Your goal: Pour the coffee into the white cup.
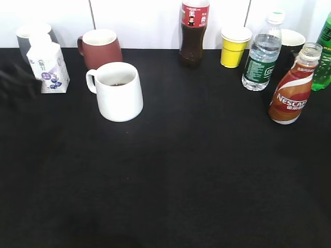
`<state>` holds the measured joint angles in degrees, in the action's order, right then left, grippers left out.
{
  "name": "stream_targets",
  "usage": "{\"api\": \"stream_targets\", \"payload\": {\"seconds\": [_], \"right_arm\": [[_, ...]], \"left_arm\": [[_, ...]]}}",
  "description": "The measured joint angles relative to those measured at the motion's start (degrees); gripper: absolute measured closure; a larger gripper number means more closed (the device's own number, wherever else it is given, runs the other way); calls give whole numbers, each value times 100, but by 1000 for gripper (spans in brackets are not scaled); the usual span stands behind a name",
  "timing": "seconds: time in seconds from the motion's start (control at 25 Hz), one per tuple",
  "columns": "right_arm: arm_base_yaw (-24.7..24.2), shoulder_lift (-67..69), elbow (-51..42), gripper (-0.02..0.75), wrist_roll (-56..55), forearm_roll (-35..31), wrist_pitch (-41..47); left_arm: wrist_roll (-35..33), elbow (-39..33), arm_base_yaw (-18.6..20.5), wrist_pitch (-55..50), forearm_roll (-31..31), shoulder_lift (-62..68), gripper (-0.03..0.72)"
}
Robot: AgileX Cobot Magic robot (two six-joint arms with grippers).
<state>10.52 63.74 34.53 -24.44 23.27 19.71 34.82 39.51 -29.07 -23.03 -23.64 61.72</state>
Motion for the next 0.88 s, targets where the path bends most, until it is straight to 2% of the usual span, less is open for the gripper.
{"api": "stream_targets", "payload": {"seconds": [0.08,0.16,0.2,0.32,0.4,0.44,0.56,0.64,0.72,0.88], "right_arm": [[758,-318,810,206,838,-786,1321],[1436,-965,1221,205,1149,-1187,2033],[1581,-1398,1247,205,1179,-1276,2336],[1595,-2939,1258,205,1252,-1415,3592],[1606,-3908,1186,205,1290,-1464,4617],[1606,-4415,1015,205,1290,-1464,4856],[1606,-5822,259,206,1296,-1452,4974],[1606,-6374,-168,206,1302,-1440,4995],[1606,-6404,-291,206,1309,-1445,4950],[1606,-6411,-520,206,1313,-1463,4177]], "left_arm": [[-6,674,-371,-1222,34,-378,287],[-280,871,-675,-2012,137,-1079,287],[-627,875,-744,-2408,424,-1641,287],[-1842,882,-763,-3609,1300,-2745,287],[-2271,689,-763,-4291,1524,-3532,287],[-2412,368,-763,-4450,1599,-3973,287],[-2667,-416,-763,-4636,2028,-5077,287],[-2684,-681,-763,-4603,2029,-5504,287],[-2684,-728,-763,-4468,2018,-5621,287],[-2684,-972,-763,-3862,2012,-5639,290]]}}
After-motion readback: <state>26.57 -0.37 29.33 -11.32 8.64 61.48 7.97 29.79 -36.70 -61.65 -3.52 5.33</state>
